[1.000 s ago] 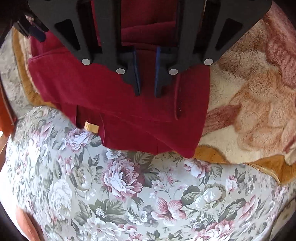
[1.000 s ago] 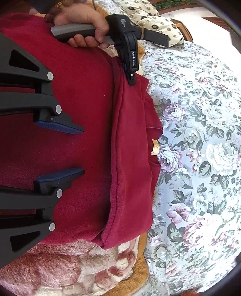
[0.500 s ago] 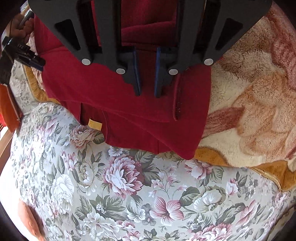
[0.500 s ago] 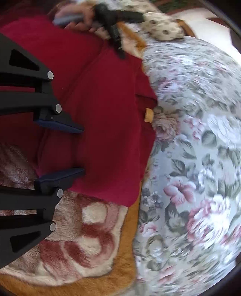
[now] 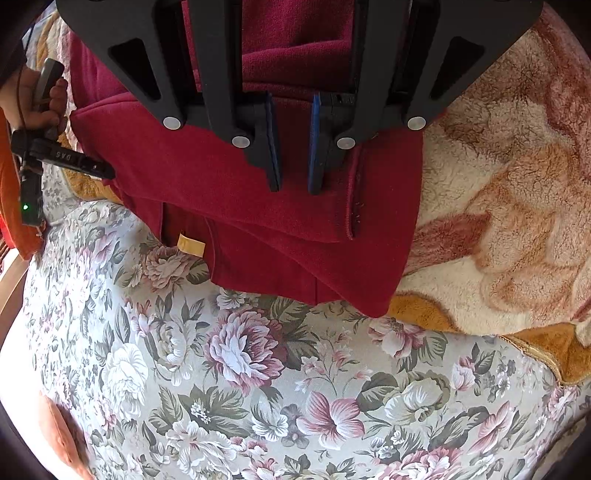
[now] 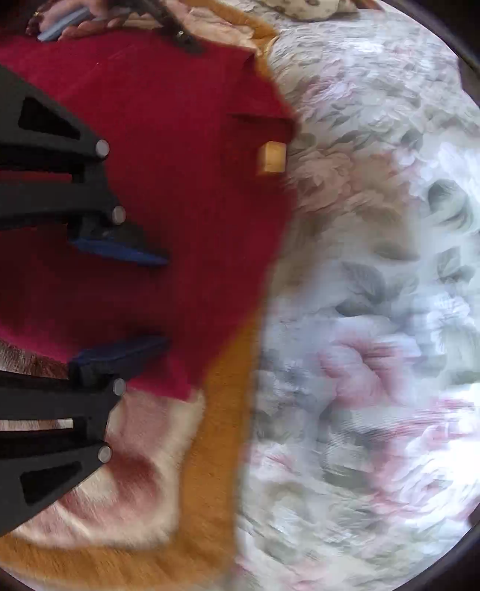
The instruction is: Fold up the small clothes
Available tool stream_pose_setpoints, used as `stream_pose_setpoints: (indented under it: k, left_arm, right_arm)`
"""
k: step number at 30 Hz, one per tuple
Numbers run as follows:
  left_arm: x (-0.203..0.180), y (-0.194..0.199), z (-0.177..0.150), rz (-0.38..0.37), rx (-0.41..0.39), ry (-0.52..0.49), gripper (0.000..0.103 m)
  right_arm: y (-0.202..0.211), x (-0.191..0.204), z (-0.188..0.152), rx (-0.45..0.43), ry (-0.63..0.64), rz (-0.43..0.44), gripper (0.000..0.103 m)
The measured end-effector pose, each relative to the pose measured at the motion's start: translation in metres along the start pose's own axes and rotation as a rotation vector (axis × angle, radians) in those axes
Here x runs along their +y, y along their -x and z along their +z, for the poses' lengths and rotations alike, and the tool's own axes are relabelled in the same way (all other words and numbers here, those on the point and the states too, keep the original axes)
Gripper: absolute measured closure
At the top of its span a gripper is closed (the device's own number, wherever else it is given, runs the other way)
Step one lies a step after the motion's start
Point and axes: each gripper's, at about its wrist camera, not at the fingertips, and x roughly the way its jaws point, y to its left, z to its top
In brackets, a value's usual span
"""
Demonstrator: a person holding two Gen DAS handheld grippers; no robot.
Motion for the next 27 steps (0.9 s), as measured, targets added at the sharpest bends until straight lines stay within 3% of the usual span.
stream_pose_setpoints:
  k: [3,5,7,9,12,13,14,16,18,21,24,25,27]
  left_arm:
    - [0.0,0.0,0.0,-0.001,-0.001,0.0,0.089]
    - [0.0,0.0,0.0,-0.001,-0.001,-0.002,0.089]
    - [0.0,0.001,0.0,-0.003,-0.001,0.0,0.089]
    - [0.0,0.0,0.0,-0.003,-0.001,-0.001,0.089]
    - [0.0,0.0,0.0,-0.007,0.0,0.003,0.089]
    - [0.0,0.001,0.0,-0.009,0.002,0.006,0.089]
    - [0.0,0.001,0.001,-0.009,0.005,0.008,0.089]
    - [0.001,0.0,0.002,-0.014,0.008,0.013,0.089]
    - [0.003,0.0,0.005,-0.023,0.026,0.029,0.089]
    - [0.0,0.01,0.011,-0.007,0.123,0.034,0.089]
    - [-0.011,0.06,0.002,-0.003,0.139,0.008,0.061]
    - [-0.015,0.079,-0.006,-0.009,0.124,-0.028,0.046]
    - [-0.02,0.113,-0.022,-0.034,0.105,-0.093,0.041]
  right_arm:
    - [0.006,0.007,0.01,0.056,-0.002,-0.042,0.065]
    - [0.019,0.021,0.021,0.033,0.001,-0.084,0.065]
    - [0.034,0.039,0.027,-0.043,0.005,-0.009,0.065]
    - [0.031,0.057,0.031,-0.048,0.029,0.043,0.065]
    - [0.0,0.06,0.023,0.073,0.048,-0.061,0.065]
    - [0.007,0.059,0.022,0.022,0.046,-0.066,0.065]
    - [0.01,0.059,0.023,0.036,0.04,-0.087,0.065]
    - [0.031,0.063,0.022,0.02,0.04,-0.102,0.065]
    - [0.067,0.064,0.013,-0.054,0.049,-0.076,0.065]
    - [0.122,0.059,-0.021,-0.111,0.029,-0.011,0.065]
    - [0.17,0.052,-0.079,-0.123,0.05,0.071,0.064]
    - [0.176,0.052,-0.102,-0.122,0.053,0.087,0.064]
    - [0.189,0.049,-0.145,-0.111,0.045,0.14,0.064]
